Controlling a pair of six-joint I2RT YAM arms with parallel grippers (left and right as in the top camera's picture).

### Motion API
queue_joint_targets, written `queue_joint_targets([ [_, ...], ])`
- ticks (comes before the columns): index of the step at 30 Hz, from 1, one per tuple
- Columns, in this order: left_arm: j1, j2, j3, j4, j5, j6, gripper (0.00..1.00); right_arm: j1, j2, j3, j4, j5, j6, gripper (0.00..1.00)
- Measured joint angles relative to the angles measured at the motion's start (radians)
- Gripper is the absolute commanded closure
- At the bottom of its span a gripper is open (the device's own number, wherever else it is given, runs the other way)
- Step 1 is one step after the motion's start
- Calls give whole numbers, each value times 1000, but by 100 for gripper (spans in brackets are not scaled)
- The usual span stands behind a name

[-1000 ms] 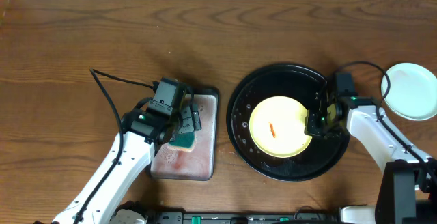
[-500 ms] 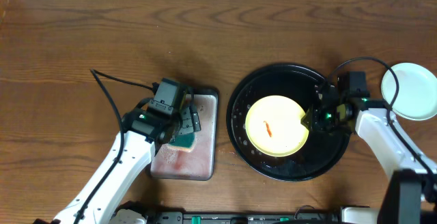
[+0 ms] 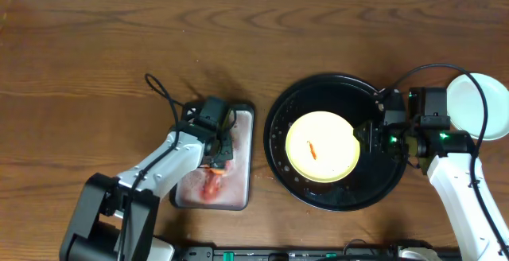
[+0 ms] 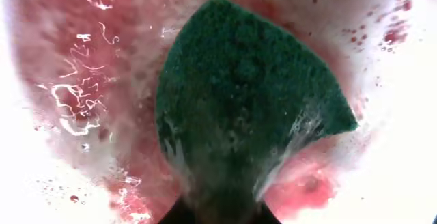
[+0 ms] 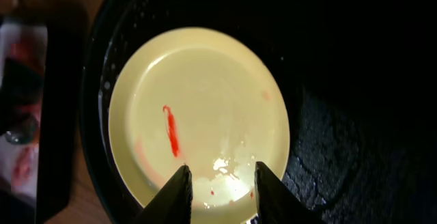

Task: Clean dirty plates on tray and stack at the side
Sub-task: 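Grasp the green sponge in the soapy tray with left gripper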

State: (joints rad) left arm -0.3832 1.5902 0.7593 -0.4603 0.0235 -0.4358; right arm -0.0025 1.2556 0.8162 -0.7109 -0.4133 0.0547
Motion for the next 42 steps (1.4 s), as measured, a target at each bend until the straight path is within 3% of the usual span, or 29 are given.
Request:
queue_joint_targets([
  [6, 1, 1, 8, -12, 1, 0, 91, 0, 0, 0, -18, 0, -3, 75],
  [8, 1, -5, 14, -43, 3, 0, 64, 0, 0, 0, -18, 0, -4, 75],
  [11, 2, -45, 14, -103, 23, 3, 47, 0, 0, 0, -18, 0, -4, 75],
  [19, 2, -158, 16, -208, 84, 7, 43, 0, 0, 0, -19, 1, -4, 75],
  [22, 2, -149, 0, -205, 100, 6, 44, 0, 0, 0, -18, 1, -4, 75],
  [23, 2, -146, -9, -198, 103, 6, 50, 0, 0, 0, -18, 2, -4, 75],
  [27, 3, -129, -47, -166, 108, -20, 92, 0, 0, 0, -14, 1, -4, 75],
  [35, 7, -120, -51, -145, 126, -36, 92, 0, 0, 0, -9, 1, -4, 75],
  [37, 7, -114, -33, -169, 129, -30, 69, 0, 0, 0, -10, 2, -4, 75],
  [40, 7, -110, 13, -224, 135, -23, 50, 0, 0, 0, -10, 2, -4, 75],
  [42, 6, -110, 43, -231, 137, -13, 44, 0, 0, 0, -9, 1, -4, 75],
])
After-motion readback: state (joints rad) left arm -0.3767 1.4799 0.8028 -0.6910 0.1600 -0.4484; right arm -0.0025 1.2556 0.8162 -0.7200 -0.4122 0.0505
